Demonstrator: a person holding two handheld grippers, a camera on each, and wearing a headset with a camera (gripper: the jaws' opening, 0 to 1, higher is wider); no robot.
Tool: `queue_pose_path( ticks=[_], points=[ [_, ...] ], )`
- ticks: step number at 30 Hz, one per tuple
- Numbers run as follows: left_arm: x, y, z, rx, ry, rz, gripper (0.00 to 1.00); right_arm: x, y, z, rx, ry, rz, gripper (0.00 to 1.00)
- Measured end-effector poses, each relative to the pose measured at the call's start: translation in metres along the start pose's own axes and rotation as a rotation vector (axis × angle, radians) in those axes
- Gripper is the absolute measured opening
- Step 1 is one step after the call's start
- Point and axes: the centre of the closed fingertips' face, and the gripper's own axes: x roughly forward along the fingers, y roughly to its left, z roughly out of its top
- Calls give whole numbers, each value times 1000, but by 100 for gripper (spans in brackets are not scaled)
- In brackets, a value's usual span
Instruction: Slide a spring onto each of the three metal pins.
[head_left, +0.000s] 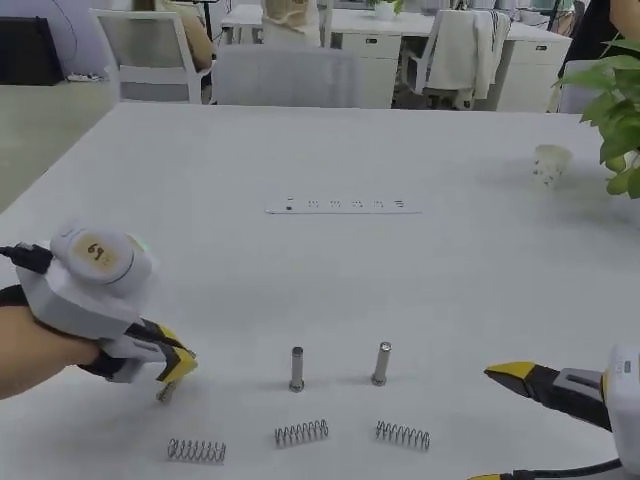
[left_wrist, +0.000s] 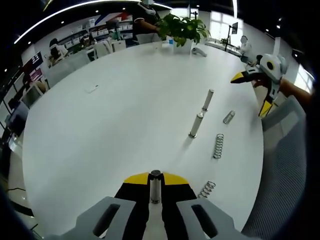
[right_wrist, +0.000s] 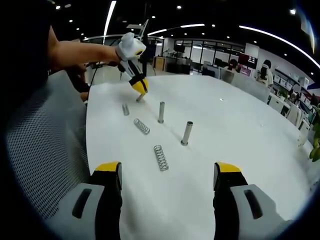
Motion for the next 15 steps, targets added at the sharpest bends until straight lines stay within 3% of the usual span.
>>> queue_pose_path(
  ticks=[15],
  points=[
    [-3,0,3,-28,-36,5,0,1,2,1,-9,7,7,75]
  ],
)
